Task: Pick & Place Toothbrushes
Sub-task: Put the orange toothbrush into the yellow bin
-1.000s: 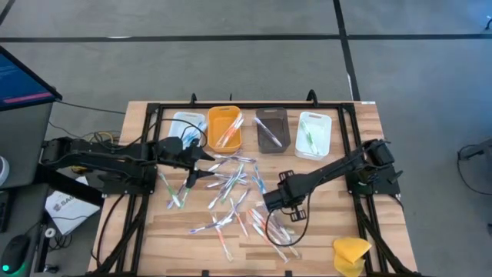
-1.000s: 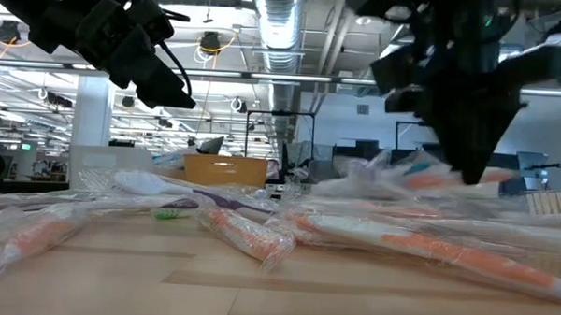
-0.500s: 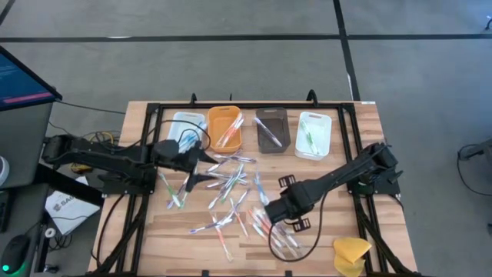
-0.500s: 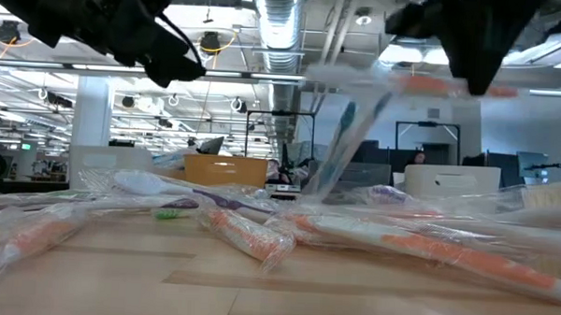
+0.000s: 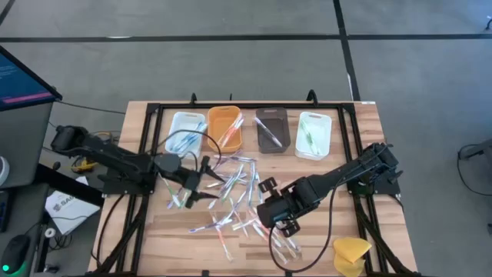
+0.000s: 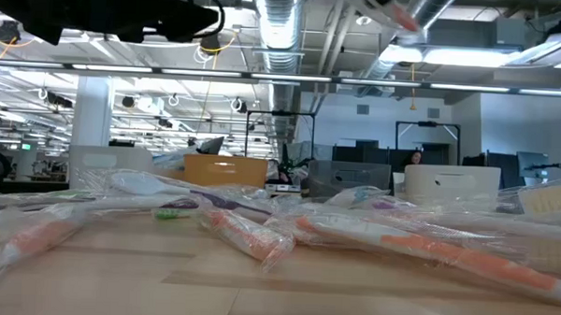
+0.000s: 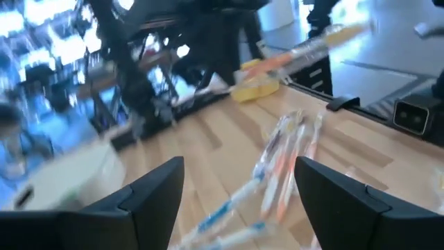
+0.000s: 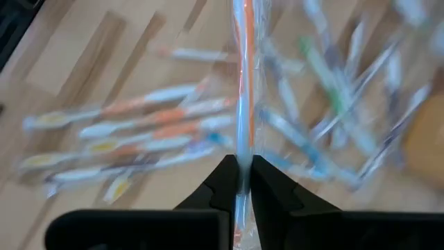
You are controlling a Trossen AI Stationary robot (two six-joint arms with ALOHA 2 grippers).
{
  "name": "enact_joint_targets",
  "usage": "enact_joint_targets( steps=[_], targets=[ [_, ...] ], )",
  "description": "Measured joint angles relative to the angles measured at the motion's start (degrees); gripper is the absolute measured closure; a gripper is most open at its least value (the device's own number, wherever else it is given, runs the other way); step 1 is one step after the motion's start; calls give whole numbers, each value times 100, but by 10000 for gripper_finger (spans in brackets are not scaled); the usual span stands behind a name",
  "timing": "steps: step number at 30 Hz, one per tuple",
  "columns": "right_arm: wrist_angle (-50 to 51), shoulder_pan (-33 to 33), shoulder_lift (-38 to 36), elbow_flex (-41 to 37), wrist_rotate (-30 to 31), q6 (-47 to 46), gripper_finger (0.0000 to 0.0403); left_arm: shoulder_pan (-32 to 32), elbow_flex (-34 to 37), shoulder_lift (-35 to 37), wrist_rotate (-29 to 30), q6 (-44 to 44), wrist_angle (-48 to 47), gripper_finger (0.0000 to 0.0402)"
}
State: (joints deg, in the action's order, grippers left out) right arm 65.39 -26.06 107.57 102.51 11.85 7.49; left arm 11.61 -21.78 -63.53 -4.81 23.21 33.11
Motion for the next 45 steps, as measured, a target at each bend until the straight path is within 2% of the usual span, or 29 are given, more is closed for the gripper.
enact_joint_targets(
  steps=[5,11,17,25,29,39,45],
  targets=[
    [-433,105,0,88,312,425,390,422,1,-819,334,910,1230,133],
    [-862,419,0,93,340,814,378,541,1,-1408,428,1480,2559,133],
    [-1007,762,0,93,318,1020,386,541,-149,-1596,427,1556,2724,133],
    [-1167,998,0,93,3,1157,382,539,-412,-1610,423,1558,2749,140],
    [-1167,1005,0,93,3,1155,383,536,-415,-1610,423,1558,2745,188],
    [-1165,1008,0,93,-36,1029,381,536,-421,-1608,411,1698,2785,380],
    [-1161,1012,57,93,1,928,375,536,-422,-1608,434,1835,2745,390]
  ],
)
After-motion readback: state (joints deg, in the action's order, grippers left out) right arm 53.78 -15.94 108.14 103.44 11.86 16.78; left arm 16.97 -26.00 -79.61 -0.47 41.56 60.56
